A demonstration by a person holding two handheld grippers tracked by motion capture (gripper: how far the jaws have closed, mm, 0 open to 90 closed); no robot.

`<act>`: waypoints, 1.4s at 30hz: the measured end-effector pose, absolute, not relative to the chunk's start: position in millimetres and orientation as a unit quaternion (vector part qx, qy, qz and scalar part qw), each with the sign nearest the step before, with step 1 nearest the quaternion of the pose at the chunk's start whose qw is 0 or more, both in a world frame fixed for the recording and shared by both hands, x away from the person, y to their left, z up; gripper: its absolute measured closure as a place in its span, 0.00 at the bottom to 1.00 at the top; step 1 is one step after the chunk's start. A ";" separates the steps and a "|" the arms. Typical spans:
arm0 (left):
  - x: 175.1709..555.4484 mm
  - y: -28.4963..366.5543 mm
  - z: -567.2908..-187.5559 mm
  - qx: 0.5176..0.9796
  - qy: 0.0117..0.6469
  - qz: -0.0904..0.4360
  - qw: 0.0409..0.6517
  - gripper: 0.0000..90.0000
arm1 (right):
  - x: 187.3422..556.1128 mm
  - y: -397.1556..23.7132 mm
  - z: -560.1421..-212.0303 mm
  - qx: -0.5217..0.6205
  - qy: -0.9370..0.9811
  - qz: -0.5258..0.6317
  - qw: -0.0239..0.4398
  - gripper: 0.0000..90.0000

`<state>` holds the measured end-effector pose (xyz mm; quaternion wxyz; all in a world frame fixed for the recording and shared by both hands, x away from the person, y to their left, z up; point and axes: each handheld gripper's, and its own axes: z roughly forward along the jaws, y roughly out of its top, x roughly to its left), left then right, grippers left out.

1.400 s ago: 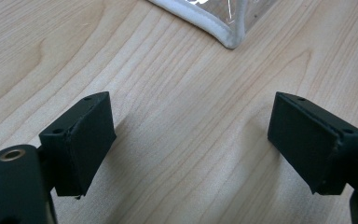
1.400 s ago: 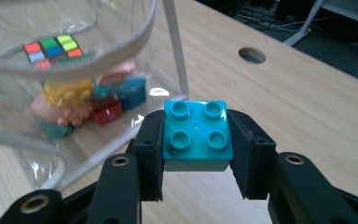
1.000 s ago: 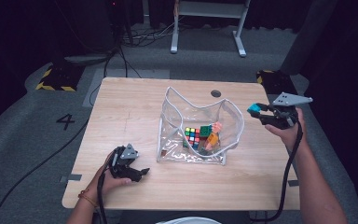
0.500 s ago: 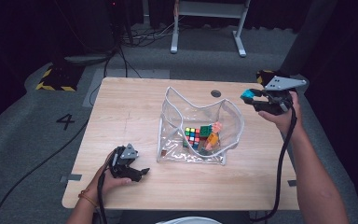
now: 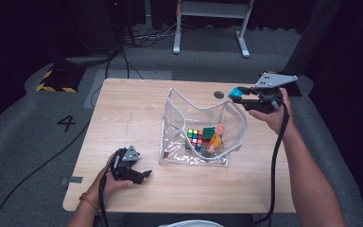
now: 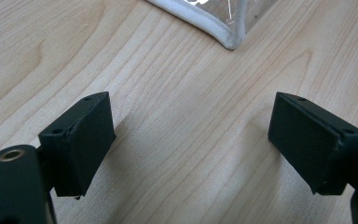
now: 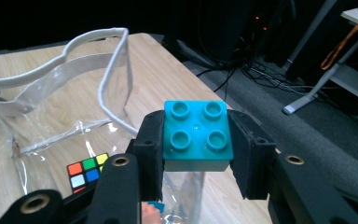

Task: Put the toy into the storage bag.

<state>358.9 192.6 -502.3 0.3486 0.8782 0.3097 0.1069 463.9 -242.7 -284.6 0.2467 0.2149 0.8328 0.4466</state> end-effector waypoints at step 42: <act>358.9 192.6 -502.3 0.878 0.310 0.107 0.349 0.16 | 466.4 -140.6 -341.5 0.079 0.961 0.227 0.137 0.66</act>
